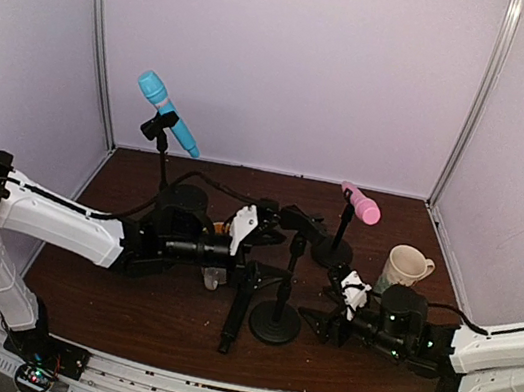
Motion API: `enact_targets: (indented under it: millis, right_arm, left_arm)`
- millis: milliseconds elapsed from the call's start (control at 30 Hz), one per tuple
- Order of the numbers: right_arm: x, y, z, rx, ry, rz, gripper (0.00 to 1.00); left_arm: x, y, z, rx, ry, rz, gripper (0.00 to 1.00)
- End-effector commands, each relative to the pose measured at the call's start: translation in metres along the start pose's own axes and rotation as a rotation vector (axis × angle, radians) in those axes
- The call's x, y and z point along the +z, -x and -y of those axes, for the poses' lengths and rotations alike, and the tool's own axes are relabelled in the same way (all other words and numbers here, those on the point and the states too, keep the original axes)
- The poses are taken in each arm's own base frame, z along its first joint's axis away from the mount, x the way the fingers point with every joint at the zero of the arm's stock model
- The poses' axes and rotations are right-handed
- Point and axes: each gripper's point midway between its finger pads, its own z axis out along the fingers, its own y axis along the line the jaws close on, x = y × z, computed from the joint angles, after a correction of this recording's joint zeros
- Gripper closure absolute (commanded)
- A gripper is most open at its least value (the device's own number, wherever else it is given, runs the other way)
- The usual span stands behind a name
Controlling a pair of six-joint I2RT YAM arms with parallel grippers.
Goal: Attach the microphones to the stand
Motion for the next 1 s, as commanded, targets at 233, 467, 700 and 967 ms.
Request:
enact_targets:
  millis: [233, 467, 700, 967]
  right_arm:
    - [0.029, 0.057, -0.041, -0.057, 0.117, 0.162, 0.29]
    - [0.042, 0.061, -0.041, -0.063, 0.102, 0.150, 0.46]
    - [0.041, 0.050, -0.034, -0.030, 0.067, 0.124, 0.47]
    - [0.048, 0.042, -0.028, -0.023, 0.024, 0.075, 0.47]
  left_arm:
    - [-0.049, -0.017, 0.006, 0.006, 0.118, -0.002, 0.32]
    - [-0.067, -0.030, 0.013, -0.044, 0.125, -0.009, 0.37]
    - [-0.072, -0.025, 0.013, -0.042, 0.133, 0.005, 0.38]
    - [-0.074, -0.024, 0.012, -0.035, 0.144, 0.013, 0.39]
